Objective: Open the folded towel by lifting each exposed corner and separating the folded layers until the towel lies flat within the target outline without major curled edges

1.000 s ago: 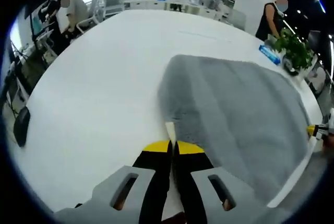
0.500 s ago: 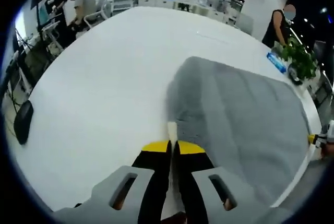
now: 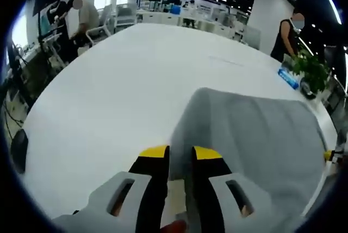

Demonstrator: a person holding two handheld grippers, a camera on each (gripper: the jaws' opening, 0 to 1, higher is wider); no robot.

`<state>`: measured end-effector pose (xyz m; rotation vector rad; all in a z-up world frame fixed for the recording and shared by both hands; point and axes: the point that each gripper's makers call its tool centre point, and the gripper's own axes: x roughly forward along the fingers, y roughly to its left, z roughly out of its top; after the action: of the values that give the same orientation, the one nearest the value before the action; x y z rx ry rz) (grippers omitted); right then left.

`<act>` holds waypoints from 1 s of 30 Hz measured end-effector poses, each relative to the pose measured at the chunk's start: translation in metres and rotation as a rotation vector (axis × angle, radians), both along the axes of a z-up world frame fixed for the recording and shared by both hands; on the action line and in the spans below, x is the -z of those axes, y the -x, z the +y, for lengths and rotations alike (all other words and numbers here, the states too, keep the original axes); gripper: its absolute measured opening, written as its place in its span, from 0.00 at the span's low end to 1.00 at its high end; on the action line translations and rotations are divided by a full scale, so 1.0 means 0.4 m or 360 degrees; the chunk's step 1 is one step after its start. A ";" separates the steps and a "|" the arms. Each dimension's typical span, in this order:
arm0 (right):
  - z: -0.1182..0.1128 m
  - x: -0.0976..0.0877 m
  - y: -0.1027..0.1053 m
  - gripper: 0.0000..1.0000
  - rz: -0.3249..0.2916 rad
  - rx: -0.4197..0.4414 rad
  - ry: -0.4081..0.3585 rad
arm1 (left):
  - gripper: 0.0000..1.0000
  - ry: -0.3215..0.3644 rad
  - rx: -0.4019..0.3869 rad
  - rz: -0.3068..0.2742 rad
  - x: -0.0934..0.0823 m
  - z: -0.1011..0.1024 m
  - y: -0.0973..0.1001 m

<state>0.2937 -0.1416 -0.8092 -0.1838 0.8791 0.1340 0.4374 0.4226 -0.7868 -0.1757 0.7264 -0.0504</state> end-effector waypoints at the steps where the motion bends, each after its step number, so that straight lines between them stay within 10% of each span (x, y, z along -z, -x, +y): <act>1: -0.001 0.000 0.000 0.00 0.0001 -0.0001 0.0000 | 0.15 0.0002 -0.0001 0.0001 0.001 -0.001 -0.004; 23: 0.000 0.001 -0.002 0.00 0.0007 -0.0002 0.0013 | 0.02 0.0126 -0.0031 -0.0057 0.004 -0.008 -0.161; 30: -0.001 0.001 -0.002 0.00 0.0002 0.0003 0.0015 | 0.14 -0.0127 0.0081 -0.0060 0.026 0.007 -0.170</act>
<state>0.2945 -0.1418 -0.8095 -0.1918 0.8810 0.1281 0.5055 0.4255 -0.7972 -0.0798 0.6938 -0.0732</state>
